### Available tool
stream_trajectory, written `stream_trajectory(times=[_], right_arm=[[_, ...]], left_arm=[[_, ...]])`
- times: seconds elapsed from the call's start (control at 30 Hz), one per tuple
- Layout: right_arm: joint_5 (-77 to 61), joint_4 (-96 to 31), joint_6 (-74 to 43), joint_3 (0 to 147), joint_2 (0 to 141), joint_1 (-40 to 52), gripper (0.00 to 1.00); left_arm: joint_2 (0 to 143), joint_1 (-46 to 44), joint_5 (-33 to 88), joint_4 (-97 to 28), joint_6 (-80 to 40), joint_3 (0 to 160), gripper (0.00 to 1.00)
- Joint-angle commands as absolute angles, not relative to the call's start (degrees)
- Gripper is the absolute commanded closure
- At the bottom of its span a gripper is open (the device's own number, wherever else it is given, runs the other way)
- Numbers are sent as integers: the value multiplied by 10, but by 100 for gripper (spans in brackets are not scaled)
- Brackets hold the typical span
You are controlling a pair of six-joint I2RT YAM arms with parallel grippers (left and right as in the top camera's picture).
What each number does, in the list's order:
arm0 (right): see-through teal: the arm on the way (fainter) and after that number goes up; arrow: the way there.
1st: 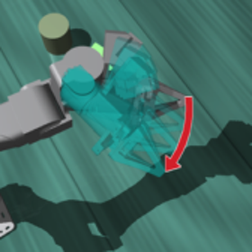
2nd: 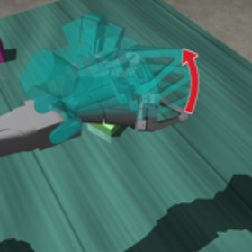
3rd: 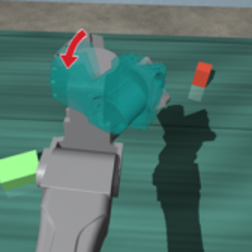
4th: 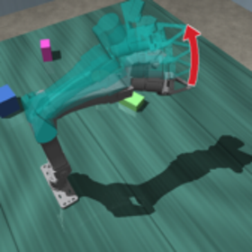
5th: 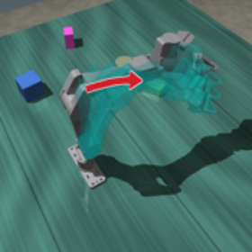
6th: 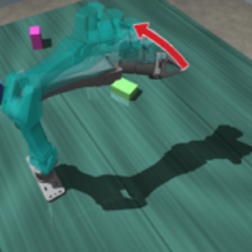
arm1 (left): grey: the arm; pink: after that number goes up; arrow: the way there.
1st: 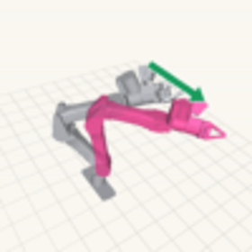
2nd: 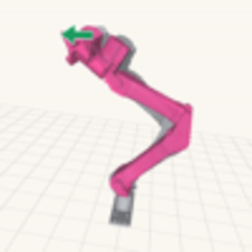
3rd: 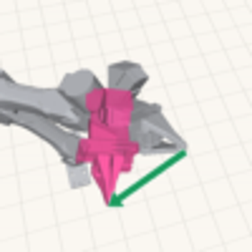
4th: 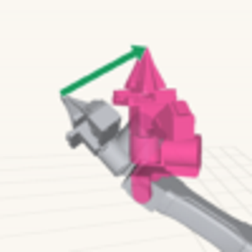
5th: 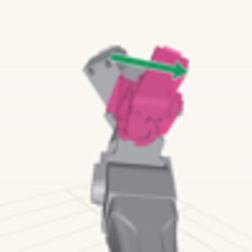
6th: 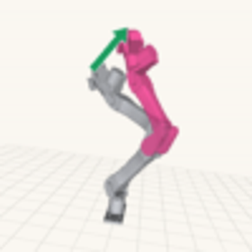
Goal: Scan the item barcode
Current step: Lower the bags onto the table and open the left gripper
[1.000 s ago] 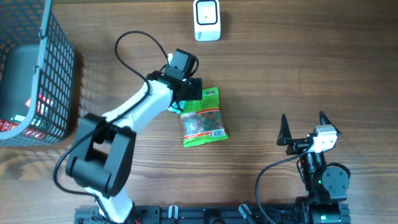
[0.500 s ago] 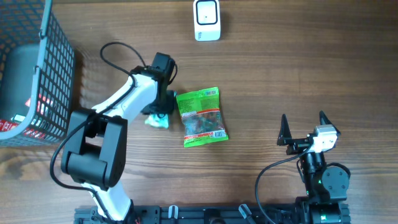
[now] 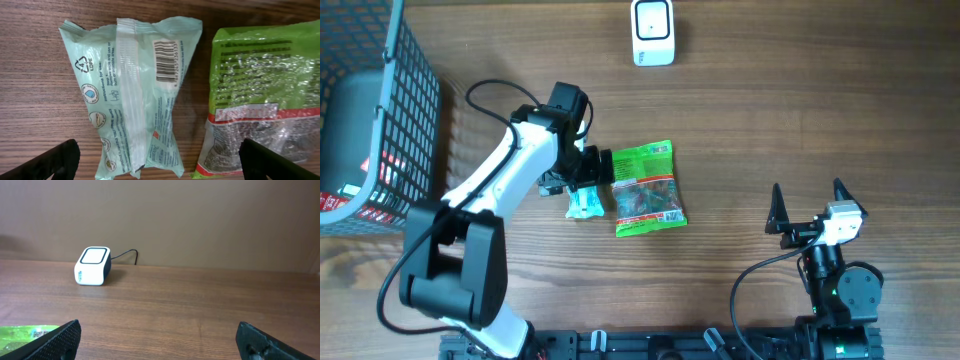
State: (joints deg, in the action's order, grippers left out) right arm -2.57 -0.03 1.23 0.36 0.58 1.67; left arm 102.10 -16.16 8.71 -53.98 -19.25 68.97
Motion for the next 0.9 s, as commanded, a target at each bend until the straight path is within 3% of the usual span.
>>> stream_trajectory(times=[0.0,0.33,0.53,0.6,0.63,0.7,0.8,0.87], right_arm=[[-30,1,15,3,3,15,0],[-30,1,15,3,3,15,0],[-30,1,15,3,3,15,0],[-30,1,15,3,3,15,0],[-30,1,15,3,3,15,0],[-31,1,15,3,3,15,1],[-31,1,15,3,3,15,0],[-30,1,15,3,3,15,0]], left_arm=[[1013,-164,94,-540,-211,693,0],[1012,-213,-44,-542,-259,693,0],[1000,-156,-33,-534,-260,693,3],[1000,-123,-33,-539,-260,693,22],[1000,-106,-33,-544,-260,692,52],[1000,-96,-39,-545,-260,687,92],[1000,-96,-66,-521,-260,639,91],[1000,-96,-62,-418,-259,566,89]])
